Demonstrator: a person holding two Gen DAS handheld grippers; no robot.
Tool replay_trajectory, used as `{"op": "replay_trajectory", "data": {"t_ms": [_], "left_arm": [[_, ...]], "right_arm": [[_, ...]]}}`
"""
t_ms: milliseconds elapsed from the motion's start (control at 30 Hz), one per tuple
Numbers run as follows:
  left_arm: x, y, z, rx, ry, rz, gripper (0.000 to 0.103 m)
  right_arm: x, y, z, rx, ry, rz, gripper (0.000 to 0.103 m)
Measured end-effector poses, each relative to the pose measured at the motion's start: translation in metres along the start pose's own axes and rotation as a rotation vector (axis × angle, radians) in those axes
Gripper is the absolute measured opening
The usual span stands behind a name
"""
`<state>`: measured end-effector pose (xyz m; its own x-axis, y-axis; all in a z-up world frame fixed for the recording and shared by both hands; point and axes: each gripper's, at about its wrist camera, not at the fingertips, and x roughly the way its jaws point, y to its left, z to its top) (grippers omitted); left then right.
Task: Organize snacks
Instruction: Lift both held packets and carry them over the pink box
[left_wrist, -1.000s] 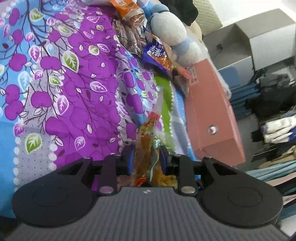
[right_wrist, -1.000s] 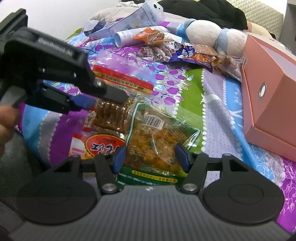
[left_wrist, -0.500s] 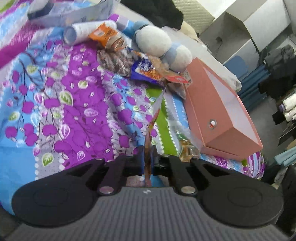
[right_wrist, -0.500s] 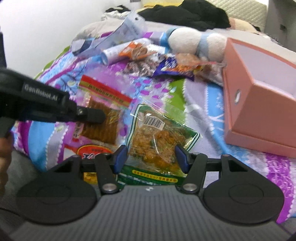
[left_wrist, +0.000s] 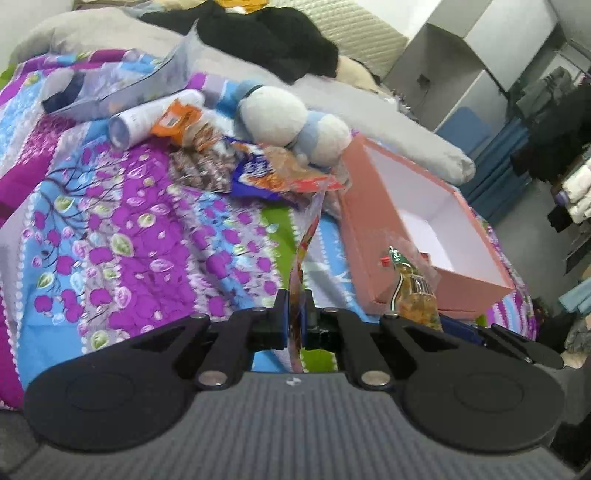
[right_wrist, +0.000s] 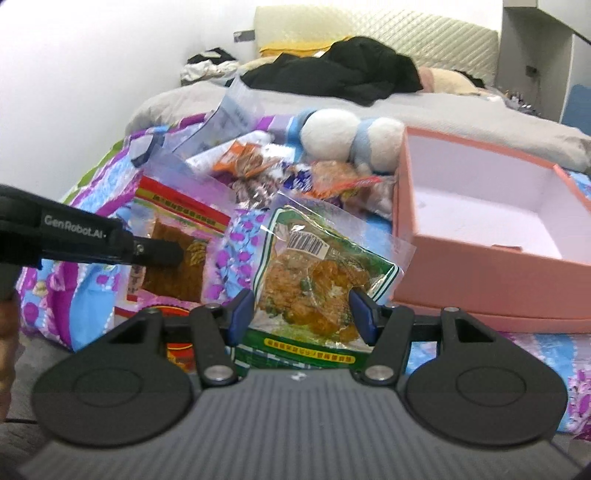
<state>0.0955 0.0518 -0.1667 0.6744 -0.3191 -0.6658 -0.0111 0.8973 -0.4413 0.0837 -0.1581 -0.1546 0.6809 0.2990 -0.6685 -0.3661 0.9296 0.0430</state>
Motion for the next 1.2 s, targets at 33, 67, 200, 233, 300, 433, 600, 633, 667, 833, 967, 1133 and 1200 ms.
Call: {"op": "replay_trajectory", "data": {"t_ms": [33, 67, 200, 233, 300, 433, 600, 633, 667, 833, 967, 1133, 1200], "left_arm": [[-0.001, -0.005, 0.001, 0.009, -0.004, -0.004, 0.007], [-0.003, -0.01, 0.001, 0.022, -0.008, -0.005, 0.007], [0.0, -0.029, 0.001, 0.067, 0.001, -0.018, 0.007], [0.003, -0.035, 0.001, 0.08, 0.006, -0.021, 0.007], [0.007, -0.045, -0.001, 0.1, 0.01, -0.031, 0.007], [0.019, -0.062, 0.0, 0.129, 0.03, -0.057, 0.007], [0.036, -0.09, 0.015, 0.184, 0.03, -0.102, 0.007], [0.04, -0.095, 0.019, 0.194, 0.026, -0.111, 0.007], [0.043, -0.102, 0.025, 0.205, 0.019, -0.12, 0.007], [0.061, -0.135, 0.059, 0.259, -0.029, -0.16, 0.007], [0.079, -0.163, 0.093, 0.306, -0.061, -0.187, 0.007], [0.111, -0.191, 0.13, 0.33, -0.056, -0.198, 0.007], [0.128, -0.199, 0.144, 0.335, -0.034, -0.196, 0.007]], "right_arm": [[-0.004, -0.002, 0.001, 0.004, -0.007, -0.007, 0.059], [-0.008, -0.004, 0.001, 0.008, -0.011, -0.013, 0.059], [-0.017, -0.014, -0.002, 0.022, -0.045, -0.047, 0.059], [-0.019, -0.018, -0.004, 0.03, -0.051, -0.054, 0.059], [-0.023, -0.025, -0.007, 0.049, -0.058, -0.068, 0.059], [-0.029, -0.041, -0.011, 0.076, -0.065, -0.105, 0.059], [-0.036, -0.06, -0.009, 0.099, -0.093, -0.154, 0.059], [-0.037, -0.064, -0.007, 0.101, -0.106, -0.163, 0.059], [-0.037, -0.068, -0.004, 0.1, -0.119, -0.172, 0.059], [-0.034, -0.094, 0.021, 0.109, -0.197, -0.231, 0.059], [-0.027, -0.12, 0.046, 0.124, -0.239, -0.271, 0.059], [-0.015, -0.155, 0.072, 0.138, -0.237, -0.306, 0.059], [-0.008, -0.167, 0.079, 0.147, -0.22, -0.308, 0.059]]}}
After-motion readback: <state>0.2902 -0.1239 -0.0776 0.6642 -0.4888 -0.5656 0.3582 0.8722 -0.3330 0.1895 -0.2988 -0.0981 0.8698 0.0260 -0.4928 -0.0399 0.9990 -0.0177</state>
